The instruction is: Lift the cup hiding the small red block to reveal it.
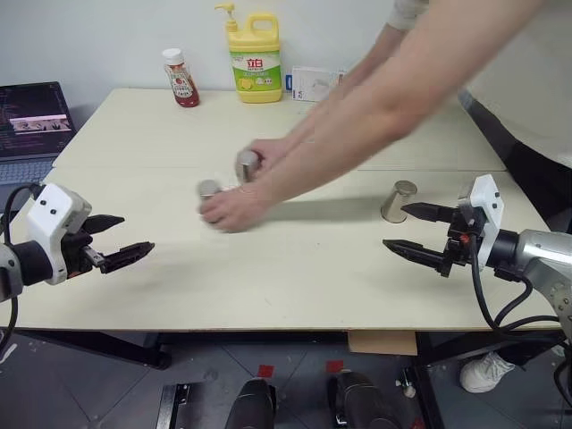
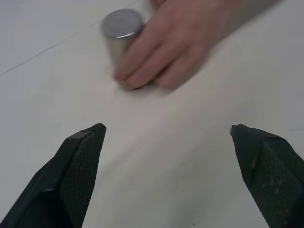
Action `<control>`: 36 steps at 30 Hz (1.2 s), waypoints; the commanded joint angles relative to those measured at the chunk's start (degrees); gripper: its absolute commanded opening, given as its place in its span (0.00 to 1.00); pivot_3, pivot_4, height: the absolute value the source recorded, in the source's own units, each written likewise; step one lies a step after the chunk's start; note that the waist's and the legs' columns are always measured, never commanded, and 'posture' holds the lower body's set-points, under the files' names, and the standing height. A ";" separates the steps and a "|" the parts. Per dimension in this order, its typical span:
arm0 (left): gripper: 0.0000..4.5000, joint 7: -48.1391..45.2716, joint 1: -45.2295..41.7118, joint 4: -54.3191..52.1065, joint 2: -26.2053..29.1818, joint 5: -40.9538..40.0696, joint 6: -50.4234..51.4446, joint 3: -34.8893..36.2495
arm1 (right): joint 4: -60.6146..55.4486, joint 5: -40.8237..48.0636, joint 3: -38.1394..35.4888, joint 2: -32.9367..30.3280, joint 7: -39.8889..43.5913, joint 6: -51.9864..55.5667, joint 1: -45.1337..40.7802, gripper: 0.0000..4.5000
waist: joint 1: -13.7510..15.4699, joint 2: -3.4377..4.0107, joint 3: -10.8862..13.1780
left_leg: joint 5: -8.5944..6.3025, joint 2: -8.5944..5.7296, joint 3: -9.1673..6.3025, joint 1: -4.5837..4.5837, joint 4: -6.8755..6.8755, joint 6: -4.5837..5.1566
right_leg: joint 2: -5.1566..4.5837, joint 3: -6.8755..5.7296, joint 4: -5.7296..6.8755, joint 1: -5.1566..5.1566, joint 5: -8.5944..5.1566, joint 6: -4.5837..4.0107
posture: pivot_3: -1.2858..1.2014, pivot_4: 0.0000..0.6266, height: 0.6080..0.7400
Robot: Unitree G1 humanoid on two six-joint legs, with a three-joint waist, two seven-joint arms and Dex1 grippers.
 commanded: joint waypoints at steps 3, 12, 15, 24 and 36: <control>0.99 0.33 -1.97 -0.88 0.58 0.09 -0.54 -0.19 | -1.76 0.69 -1.06 0.08 -0.10 -0.55 -0.09 1.00 | 0.01 0.00 0.00 | 0.00 0.00 0.00 0.00 0.00 0.00 | 0.00 0.00 0.00 0.00 0.00 0.00 | 0.52 0.24 1.00; 0.99 0.41 -6.25 -3.56 -0.91 -2.60 1.58 -3.40 | -3.03 1.12 -0.94 0.83 -1.03 0.11 -0.19 1.00 | 0.01 0.00 0.00 | 0.00 -0.01 0.00 -0.01 0.00 0.00 | 0.00 0.00 0.00 0.00 0.00 0.00 | 0.52 0.24 1.00; 0.99 1.03 -10.43 -3.73 -2.15 -4.33 4.64 -6.19 | -3.55 1.67 -0.78 1.05 -1.48 0.66 -0.85 1.00 | 0.08 0.00 0.00 | 0.00 -0.02 0.00 -0.01 0.01 0.00 | 0.00 0.00 0.01 0.01 0.01 0.01 | 0.52 0.24 1.00; 0.99 6.16 -30.92 10.86 -14.81 7.42 -1.57 -25.69 | -7.21 4.23 1.13 2.58 -3.45 3.29 -3.13 1.00 | 0.18 0.00 0.00 | 0.00 -0.10 -0.05 0.10 0.04 0.00 | 0.01 -0.01 -0.01 0.18 0.02 0.04 | 0.52 0.24 1.00; 0.99 8.97 -51.19 47.48 -30.07 18.80 -18.71 -32.50 | -10.39 6.63 1.16 2.47 -5.63 5.66 -3.21 1.00 | 0.08 -0.01 0.00 | 0.00 -0.14 -0.09 0.04 0.05 0.00 | 0.01 -0.03 -0.03 0.17 0.02 0.04 | 0.52 0.24 1.00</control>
